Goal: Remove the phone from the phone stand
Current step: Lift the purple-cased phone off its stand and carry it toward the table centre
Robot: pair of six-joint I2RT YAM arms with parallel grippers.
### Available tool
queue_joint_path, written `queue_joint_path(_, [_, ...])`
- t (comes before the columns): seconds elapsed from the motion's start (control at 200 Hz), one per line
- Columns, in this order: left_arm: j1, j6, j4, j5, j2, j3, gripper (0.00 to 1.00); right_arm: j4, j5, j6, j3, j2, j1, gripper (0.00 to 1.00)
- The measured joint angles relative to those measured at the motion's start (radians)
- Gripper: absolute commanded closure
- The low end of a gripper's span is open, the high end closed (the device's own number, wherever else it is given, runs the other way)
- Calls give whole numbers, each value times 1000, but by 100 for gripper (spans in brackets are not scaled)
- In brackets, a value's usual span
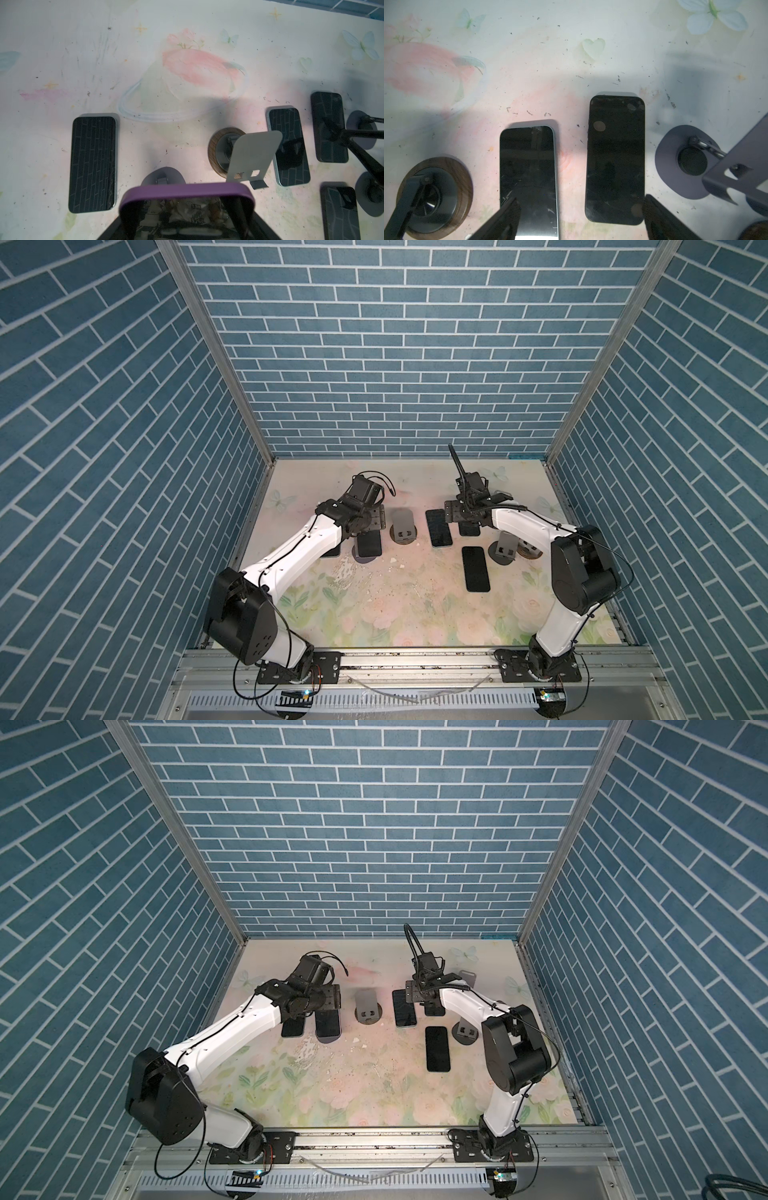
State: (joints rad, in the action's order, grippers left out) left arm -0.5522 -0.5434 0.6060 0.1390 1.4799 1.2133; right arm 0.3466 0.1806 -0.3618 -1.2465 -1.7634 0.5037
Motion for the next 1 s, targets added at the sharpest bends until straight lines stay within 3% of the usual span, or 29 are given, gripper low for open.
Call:
queue_joint_path(0.63, [-241,-109,82,-13,120,31,51,-26,32,0,115,98,0,7])
queue_joint_path(1.0, [-265,-172,97,-98,208,32,51,-30,73,0,185,178,0,6])
